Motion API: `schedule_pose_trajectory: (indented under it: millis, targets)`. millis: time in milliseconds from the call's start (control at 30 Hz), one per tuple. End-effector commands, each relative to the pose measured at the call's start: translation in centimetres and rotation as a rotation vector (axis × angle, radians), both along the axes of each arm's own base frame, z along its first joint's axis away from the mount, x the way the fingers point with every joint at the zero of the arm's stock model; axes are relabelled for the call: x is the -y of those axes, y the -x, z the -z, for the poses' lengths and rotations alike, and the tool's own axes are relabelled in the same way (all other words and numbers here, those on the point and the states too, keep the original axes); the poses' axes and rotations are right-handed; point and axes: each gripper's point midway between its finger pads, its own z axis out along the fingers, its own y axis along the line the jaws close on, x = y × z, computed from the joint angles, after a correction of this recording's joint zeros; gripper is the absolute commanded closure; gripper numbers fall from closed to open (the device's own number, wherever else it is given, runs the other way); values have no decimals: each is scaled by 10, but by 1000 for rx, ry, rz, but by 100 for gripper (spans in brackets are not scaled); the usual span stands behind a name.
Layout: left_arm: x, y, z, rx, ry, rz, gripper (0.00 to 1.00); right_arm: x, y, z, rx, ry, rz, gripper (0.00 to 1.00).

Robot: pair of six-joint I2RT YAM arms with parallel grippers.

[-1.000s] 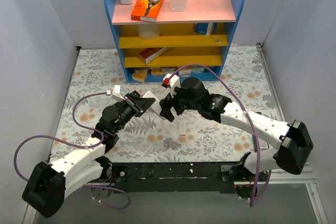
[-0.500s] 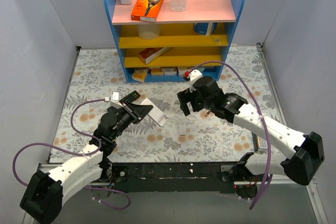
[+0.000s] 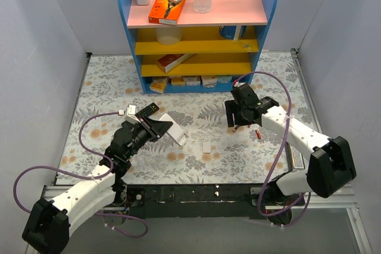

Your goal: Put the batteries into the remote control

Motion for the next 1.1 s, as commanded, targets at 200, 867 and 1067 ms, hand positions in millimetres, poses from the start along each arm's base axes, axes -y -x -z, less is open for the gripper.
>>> schedule_pose_trajectory:
  millis: [200,867,1067]
  targets:
    - [0,1,-29,109,-56,17,100,14,-23,6,-100,240,-254,25]
    - [-3,-3,-31,144,-142,5,100,11,-45,53,-190,146,-256,43]
    - [-4,-3,-28,136,-152,3,100,11,-20,60,-245,92,-239,43]
